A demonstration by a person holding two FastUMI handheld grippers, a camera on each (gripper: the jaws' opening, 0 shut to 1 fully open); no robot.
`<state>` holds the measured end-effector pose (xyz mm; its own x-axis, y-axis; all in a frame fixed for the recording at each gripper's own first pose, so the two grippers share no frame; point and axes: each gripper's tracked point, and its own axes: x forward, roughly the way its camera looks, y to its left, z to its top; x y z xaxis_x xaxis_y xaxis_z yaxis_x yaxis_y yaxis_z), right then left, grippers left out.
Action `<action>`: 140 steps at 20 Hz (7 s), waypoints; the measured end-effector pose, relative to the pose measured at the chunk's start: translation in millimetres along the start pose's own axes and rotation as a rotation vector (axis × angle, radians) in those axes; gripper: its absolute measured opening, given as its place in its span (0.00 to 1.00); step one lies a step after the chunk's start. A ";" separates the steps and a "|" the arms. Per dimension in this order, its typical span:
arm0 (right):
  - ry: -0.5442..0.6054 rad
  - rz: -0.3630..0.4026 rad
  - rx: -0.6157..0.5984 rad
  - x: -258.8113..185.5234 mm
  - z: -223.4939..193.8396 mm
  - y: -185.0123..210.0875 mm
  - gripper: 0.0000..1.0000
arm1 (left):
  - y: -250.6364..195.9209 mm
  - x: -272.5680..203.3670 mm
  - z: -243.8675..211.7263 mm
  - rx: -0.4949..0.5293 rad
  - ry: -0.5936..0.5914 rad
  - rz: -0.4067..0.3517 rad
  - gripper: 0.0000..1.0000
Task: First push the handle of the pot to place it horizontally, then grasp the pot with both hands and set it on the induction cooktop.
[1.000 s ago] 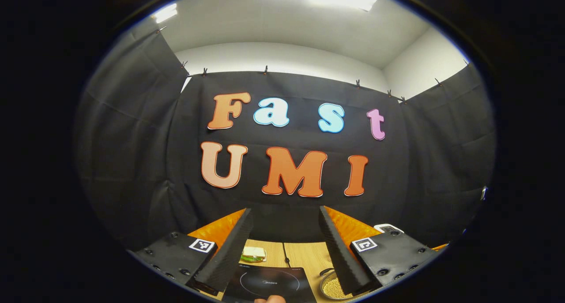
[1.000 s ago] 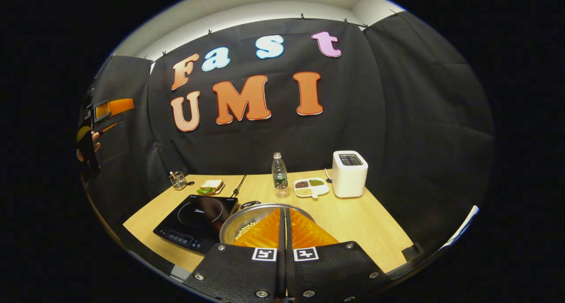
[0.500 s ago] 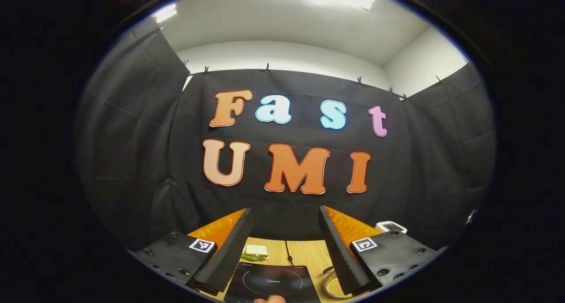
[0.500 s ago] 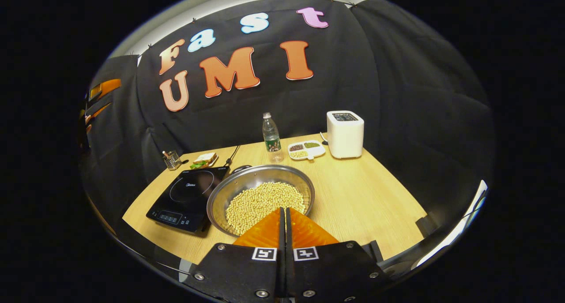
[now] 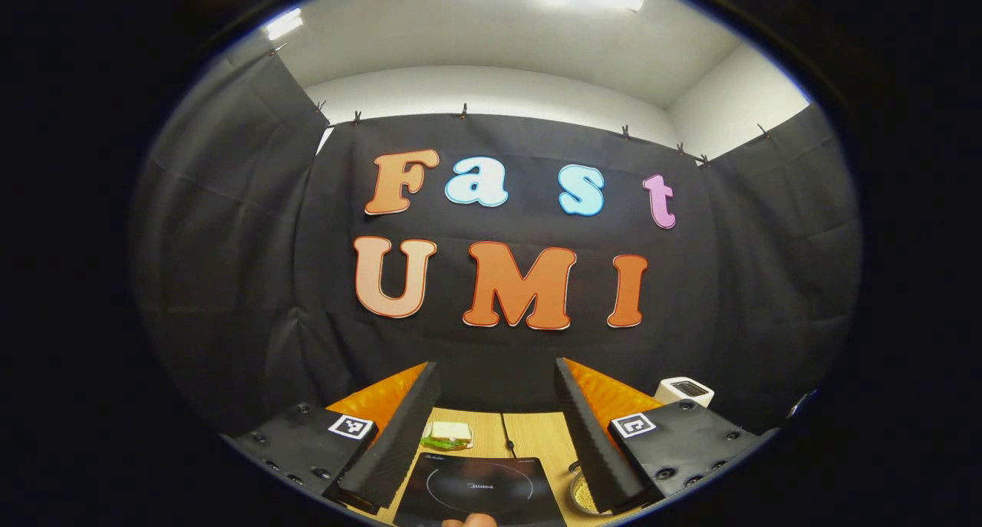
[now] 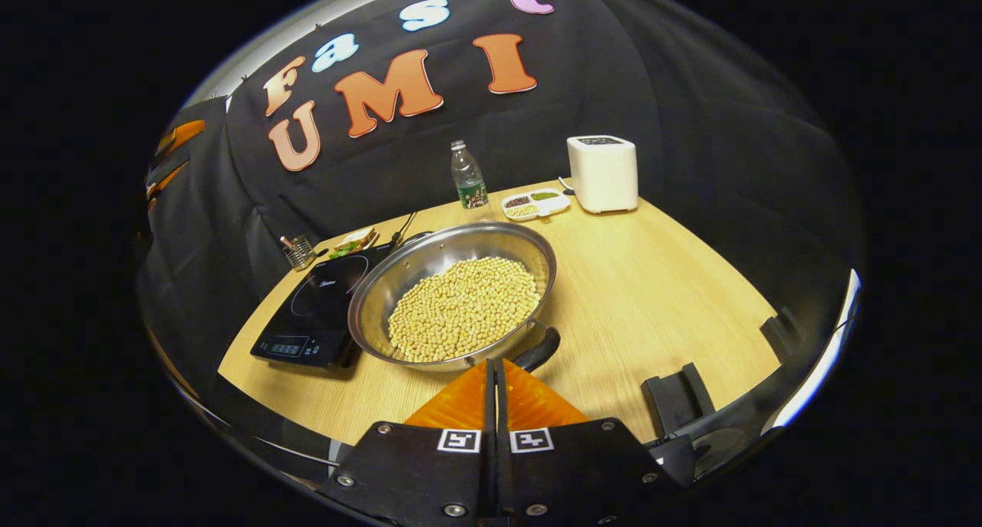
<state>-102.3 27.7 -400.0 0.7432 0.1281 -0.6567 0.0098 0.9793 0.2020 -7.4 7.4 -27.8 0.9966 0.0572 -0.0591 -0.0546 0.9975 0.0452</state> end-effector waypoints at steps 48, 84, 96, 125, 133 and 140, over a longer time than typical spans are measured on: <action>0.046 -0.112 0.043 89.7 -5.3 -57.6 0.00 | -4.0 11.5 -8.7 0.011 0.099 0.027 0.98; 0.079 -0.144 0.158 166.8 52.2 -98.3 0.00 | -18.2 16.3 -51.0 0.035 0.229 0.012 0.99; 0.083 -0.179 0.131 179.3 62.4 -114.0 0.00 | -48.8 2.0 -114.0 0.010 0.338 -0.038 0.99; -0.144 -0.210 0.109 129.5 118.3 -121.0 0.79 | -129.2 12.7 -304.0 0.043 0.613 -0.142 0.98; -0.075 -0.168 0.047 175.9 110.0 -94.2 0.92 | -143.2 24.0 -362.5 0.112 0.736 -0.157 0.99; 0.021 -0.176 0.056 217.7 93.1 -94.0 0.91 | -140.7 29.3 -388.3 0.125 0.802 -0.155 0.99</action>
<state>120.9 -51.1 -494.4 0.7127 -0.0402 -0.7003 0.1758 0.9767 0.1227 5.6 -115.0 -423.1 0.6430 -0.0211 -0.7656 0.1345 0.9872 0.0858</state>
